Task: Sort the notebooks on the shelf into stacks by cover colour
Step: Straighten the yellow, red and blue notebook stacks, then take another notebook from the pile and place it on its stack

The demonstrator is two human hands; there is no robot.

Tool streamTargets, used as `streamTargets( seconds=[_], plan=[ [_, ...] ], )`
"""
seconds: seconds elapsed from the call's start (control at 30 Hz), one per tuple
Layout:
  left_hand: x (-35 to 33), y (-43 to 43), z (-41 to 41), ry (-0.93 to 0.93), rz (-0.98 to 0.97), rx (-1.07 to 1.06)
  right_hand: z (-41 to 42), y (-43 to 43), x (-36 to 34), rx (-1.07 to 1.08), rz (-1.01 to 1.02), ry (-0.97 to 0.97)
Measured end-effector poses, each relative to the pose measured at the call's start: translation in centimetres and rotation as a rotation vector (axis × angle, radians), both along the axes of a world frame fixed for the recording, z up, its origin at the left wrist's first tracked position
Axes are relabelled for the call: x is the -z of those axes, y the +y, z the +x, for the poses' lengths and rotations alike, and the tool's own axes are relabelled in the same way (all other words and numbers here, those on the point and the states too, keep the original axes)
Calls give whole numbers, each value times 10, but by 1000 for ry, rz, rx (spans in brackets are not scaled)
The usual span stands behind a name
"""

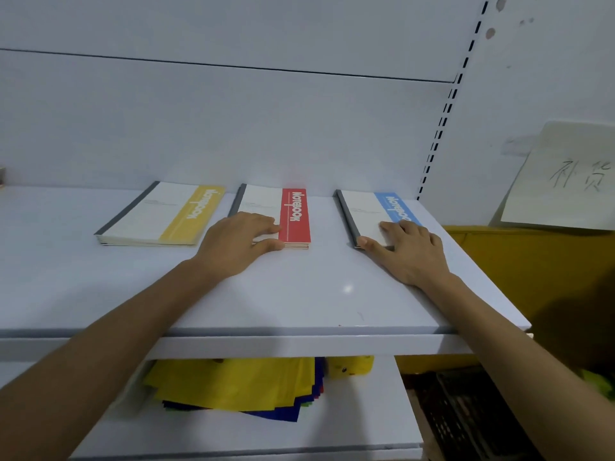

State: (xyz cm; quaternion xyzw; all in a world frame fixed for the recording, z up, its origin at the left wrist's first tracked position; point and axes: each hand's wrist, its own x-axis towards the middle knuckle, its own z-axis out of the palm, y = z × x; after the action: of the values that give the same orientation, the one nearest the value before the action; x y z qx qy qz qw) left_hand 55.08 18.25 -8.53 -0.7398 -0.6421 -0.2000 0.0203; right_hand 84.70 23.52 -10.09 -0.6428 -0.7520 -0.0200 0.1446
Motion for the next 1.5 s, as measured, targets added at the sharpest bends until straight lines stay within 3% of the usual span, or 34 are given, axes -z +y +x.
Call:
streamTargets(
  seconds=[0.2, 0.33, 0.43, 0.6, 0.8, 1.13, 1.33, 1.5],
  plan=[
    [0, 1, 3, 51, -29, 2, 1, 1, -1, -13, -11, -8],
    [-7, -2, 14, 245, -58, -49, 2, -1, -1, -27, -6, 2],
    [-13, -12, 24, 322, -26, -98, 3, -4, -5, -41, -25, 116],
    [-16, -45, 10, 208, 59, -127, -6, -31, -20, -113, 160, 372],
    [-38, -105, -46, 188, 92, -133, -107, -91, -38, -384, 172, 381],
    [-51, -284, -224, 246, 50, -269, -319, -214, -27, -593, 126, 432],
    [-48, -363, -324, 153, 32, -393, -428, -271, -23, -731, 93, 450],
    [-41, -376, -376, 8, 56, -447, -479, -279, -29, -784, 95, 417]
  ],
)
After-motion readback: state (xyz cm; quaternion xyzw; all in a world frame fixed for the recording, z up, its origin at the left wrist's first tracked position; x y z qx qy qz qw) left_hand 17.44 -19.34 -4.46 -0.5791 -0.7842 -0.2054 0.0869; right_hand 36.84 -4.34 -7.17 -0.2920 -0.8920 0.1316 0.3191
